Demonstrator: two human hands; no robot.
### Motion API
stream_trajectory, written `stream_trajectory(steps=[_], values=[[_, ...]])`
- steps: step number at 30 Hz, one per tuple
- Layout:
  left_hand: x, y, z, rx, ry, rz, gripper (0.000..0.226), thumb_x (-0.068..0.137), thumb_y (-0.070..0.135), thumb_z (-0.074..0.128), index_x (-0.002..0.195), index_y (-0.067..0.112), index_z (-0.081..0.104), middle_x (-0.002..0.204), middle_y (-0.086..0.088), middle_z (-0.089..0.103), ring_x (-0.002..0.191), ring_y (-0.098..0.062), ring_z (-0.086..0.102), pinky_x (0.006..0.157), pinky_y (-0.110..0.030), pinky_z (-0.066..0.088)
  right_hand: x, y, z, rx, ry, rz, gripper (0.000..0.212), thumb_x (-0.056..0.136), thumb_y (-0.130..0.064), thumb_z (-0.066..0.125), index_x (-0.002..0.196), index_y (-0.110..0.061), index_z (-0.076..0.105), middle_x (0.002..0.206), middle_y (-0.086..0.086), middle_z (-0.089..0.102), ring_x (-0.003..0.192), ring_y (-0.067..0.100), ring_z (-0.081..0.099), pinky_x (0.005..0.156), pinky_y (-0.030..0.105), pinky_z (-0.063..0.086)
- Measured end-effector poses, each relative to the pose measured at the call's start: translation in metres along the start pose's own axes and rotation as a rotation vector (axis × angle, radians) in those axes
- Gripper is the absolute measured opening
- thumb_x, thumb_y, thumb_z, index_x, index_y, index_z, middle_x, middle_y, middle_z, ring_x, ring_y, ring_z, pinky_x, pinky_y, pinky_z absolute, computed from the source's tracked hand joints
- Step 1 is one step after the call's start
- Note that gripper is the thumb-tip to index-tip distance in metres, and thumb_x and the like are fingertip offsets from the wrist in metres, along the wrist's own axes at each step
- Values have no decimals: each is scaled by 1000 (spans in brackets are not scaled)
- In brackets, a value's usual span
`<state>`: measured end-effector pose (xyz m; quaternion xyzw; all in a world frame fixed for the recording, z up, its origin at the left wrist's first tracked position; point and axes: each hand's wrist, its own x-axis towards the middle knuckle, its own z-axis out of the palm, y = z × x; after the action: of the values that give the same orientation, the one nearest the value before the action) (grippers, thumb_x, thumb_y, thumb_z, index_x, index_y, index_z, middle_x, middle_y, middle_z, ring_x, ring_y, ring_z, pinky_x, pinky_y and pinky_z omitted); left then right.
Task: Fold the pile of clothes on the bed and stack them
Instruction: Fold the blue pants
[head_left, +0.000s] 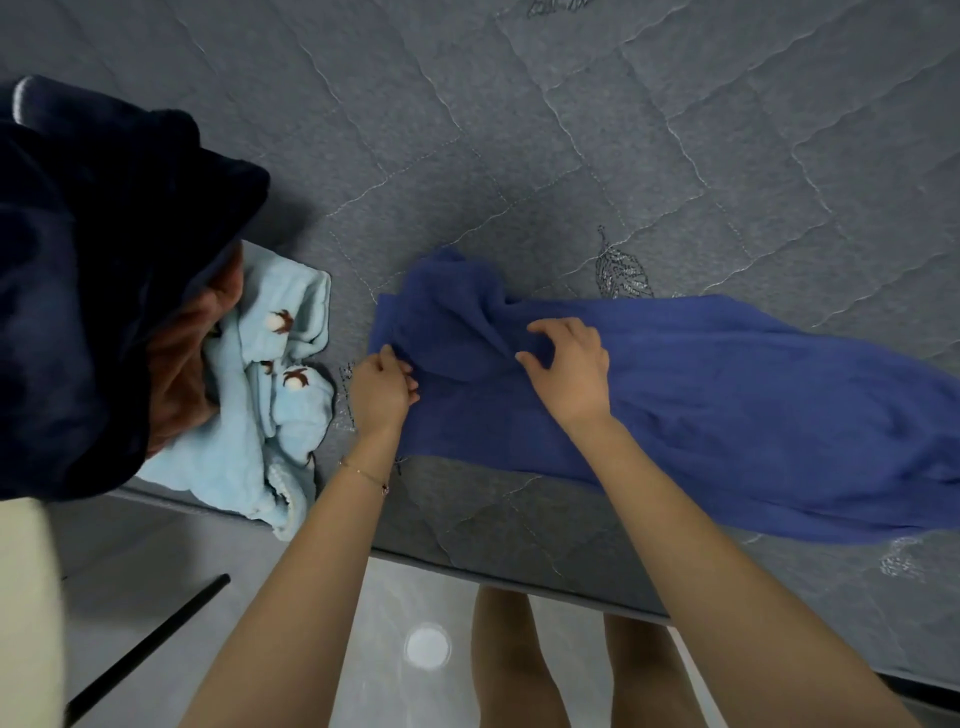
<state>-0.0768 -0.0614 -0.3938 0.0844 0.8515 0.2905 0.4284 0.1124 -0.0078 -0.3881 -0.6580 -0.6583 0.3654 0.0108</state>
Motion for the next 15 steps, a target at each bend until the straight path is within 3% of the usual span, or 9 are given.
stream_trajectory(steps=[5, 9, 11, 13, 15], values=[[2, -6, 2, 75, 1, 90, 31, 97, 47, 49, 90, 17, 51, 89, -4, 63, 78, -22, 60, 74, -36, 49, -14, 4, 18, -58, -59, -2, 34, 86, -35, 69, 116, -20, 61, 120, 0, 52, 114, 22, 44, 92, 30, 28], [8, -8, 4, 189, 54, 270, 14, 96, 20, 58, 86, 10, 53, 78, 2, 56, 79, -18, 54, 69, -26, 39, -24, 7, 27, -94, 2, -66, 40, 84, -31, 71, 120, -19, 59, 123, 3, 50, 117, 23, 41, 93, 30, 26], [8, -9, 2, 111, 122, 300, 13, 98, 12, 51, 86, 9, 50, 76, 6, 51, 80, -16, 51, 70, -24, 37, -29, 8, 29, -100, 36, -61, 49, 82, -31, 72, 127, -20, 56, 127, 4, 48, 122, 24, 39, 99, 32, 26], [3, -7, -1, -105, 161, 261, 14, 102, 12, 44, 88, 13, 46, 85, 3, 52, 84, -15, 52, 74, -29, 48, -32, 10, 29, -113, 28, -40, 60, 82, -34, 73, 135, -21, 50, 136, 5, 43, 130, 25, 35, 107, 35, 24], [-5, -9, -5, -241, 184, 243, 21, 104, 12, 38, 85, 21, 41, 92, 0, 52, 82, -10, 56, 68, -27, 57, -36, 13, 29, -161, -40, -26, 71, 83, -37, 71, 145, -23, 39, 149, 6, 32, 139, 25, 26, 115, 40, 17]])
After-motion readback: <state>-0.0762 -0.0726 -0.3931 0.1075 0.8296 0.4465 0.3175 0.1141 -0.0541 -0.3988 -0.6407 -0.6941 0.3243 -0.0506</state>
